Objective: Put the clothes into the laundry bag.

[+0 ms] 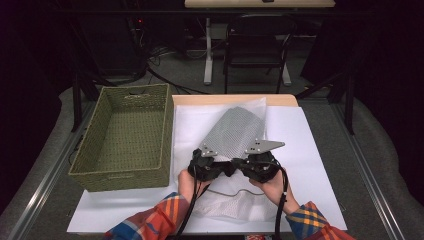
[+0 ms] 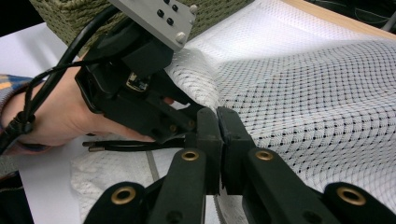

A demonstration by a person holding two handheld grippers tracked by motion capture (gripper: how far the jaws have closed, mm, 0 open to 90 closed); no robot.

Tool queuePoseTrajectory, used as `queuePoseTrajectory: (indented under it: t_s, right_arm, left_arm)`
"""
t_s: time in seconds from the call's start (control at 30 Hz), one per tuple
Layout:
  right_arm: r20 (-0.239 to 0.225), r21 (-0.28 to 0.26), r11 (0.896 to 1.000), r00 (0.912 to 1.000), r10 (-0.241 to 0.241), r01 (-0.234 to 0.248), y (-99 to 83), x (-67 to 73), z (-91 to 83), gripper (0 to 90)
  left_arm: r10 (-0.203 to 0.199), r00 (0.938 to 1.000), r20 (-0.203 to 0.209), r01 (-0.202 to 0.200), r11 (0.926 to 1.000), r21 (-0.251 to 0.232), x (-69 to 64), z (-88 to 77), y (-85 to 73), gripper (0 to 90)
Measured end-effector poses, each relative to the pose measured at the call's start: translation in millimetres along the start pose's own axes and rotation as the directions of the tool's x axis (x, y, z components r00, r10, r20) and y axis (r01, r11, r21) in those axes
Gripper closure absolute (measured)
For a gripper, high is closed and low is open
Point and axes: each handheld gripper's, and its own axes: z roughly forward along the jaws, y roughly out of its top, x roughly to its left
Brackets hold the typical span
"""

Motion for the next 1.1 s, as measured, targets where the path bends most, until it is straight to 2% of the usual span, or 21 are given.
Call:
queuePoseTrajectory:
  t_s: [0.2,0.33,0.47,0.6,0.7,0.73,0.77,0.83,0.93,1.0,1.1]
  right_arm:
    - [0.002,0.001,1.0,1.0,0.003,-0.003,-1.0,-1.1,-1.2,88.6]
    - [0.004,0.005,1.0,1.0,0.0,0.0,-1.2,-1.1,-1.2,88.6]
    - [0.003,0.018,1.0,1.0,0.002,-0.002,-1.8,-2.1,-0.1,88.6]
    - [0.005,0.018,1.0,1.0,-0.002,0.002,-1.6,-2.4,-0.4,88.6]
    - [0.001,0.022,1.0,1.0,-0.004,0.004,-1.5,-2.6,-0.2,88.5]
    - [0.001,0.023,1.0,1.0,-0.002,0.002,-1.7,-2.5,-0.1,88.5]
    - [-0.001,0.024,1.0,1.0,-0.004,0.004,-1.8,-2.7,0.1,88.5]
    - [0.0,0.023,1.0,1.0,-0.002,0.002,-1.9,-2.5,-0.4,88.5]
    - [0.002,0.021,1.0,1.0,-0.004,0.004,-1.7,-2.7,-0.9,88.5]
    - [0.002,0.024,1.0,1.0,-0.004,0.004,-1.7,-2.7,-0.8,88.5]
    - [0.002,0.029,1.0,1.0,-0.005,0.005,-1.8,-2.5,-0.2,88.5]
  left_arm:
    - [0.024,0.9985,0.05,-0.026,0.9988,0.043,-3.5,-3.9,-1.6,40.0]
    - [0.056,0.9957,0.074,-0.06,0.9963,0.061,-7.5,-9.5,-3.4,29.1]
    - [0.065,0.9905,0.121,-0.076,0.9933,0.087,-11.8,-18.4,-4.5,18.9]
    - [0.082,0.983,0.164,-0.099,0.9903,0.097,-17.8,-31.3,-6.5,14.9]
    - [0.089,0.9816,0.169,-0.109,0.9876,0.113,-20.6,-39.8,-7.2,8.5]
    - [0.086,0.9815,0.171,-0.106,0.9883,0.109,-21.4,-42.6,-8.2,6.5]
    - [0.09,0.9838,0.156,-0.107,0.9882,0.109,-22.7,-45.3,-9.4,5.3]
    - [0.092,0.9809,0.171,-0.111,0.9878,0.109,-21.1,-50.7,-13.1,3.1]
    - [0.093,0.9829,0.159,-0.114,0.985,0.13,-17.6,-58.1,-20.4,1.0]
    - [0.099,0.983,0.154,-0.124,0.9789,0.162,-14.3,-60.5,-25.4,0.3]
    - [0.09,0.9848,0.149,-0.118,0.973,0.198,-11.7,-60.6,-33.8,0.0]
